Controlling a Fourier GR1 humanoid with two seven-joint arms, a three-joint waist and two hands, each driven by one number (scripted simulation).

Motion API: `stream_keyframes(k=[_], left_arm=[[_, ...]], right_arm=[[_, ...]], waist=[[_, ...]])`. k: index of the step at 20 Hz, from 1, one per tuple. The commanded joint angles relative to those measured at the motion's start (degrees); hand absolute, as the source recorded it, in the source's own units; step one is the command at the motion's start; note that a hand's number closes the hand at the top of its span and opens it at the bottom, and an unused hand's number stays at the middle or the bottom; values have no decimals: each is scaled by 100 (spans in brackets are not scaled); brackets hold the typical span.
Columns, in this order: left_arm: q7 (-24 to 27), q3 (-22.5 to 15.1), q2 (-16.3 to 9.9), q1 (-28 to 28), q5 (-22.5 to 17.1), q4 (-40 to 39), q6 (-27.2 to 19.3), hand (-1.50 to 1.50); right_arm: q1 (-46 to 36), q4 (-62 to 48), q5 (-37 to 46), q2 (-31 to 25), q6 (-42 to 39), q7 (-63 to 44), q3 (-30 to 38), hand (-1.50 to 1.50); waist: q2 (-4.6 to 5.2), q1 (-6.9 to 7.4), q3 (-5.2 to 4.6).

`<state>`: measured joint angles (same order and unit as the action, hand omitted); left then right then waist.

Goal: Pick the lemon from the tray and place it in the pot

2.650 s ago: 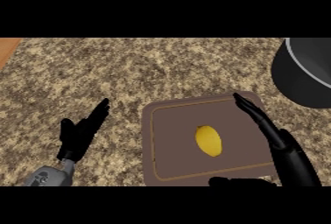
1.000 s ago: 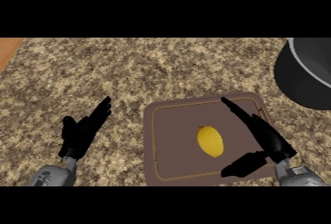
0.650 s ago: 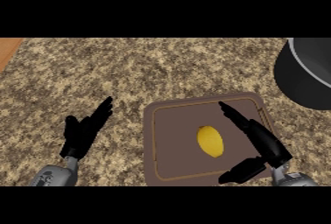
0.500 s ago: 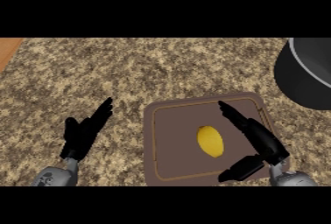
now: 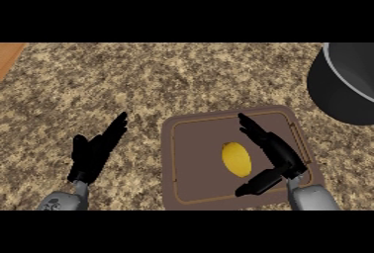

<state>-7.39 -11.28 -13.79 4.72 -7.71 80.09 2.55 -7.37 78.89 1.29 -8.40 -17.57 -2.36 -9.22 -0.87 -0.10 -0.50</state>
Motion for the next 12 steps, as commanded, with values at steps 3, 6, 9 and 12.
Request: stream_keyframes(k=[3, 6, 9, 12], left_arm=[[-46, -62, 249, 214, 212, -327, -87, 0], [-101, -38, 246, 115, 226, -166, -63, 0], [-145, 44, 287, 320, 213, -301, -63, 0], [-92, 43, 119, -87, 203, 63, 42, 0]], right_arm=[[35, -466, 999, -269, -1, 1054, -457, 150], [-63, -1044, 627, 188, 8, 1144, -291, 150], [-21, -1088, 462, 246, -41, 1285, -167, 150], [314, -903, 404, 357, -4, 1587, -213, 150]], waist=[[94, 12, 52], [98, 39, 53], [101, 16, 52], [84, 35, 52]])
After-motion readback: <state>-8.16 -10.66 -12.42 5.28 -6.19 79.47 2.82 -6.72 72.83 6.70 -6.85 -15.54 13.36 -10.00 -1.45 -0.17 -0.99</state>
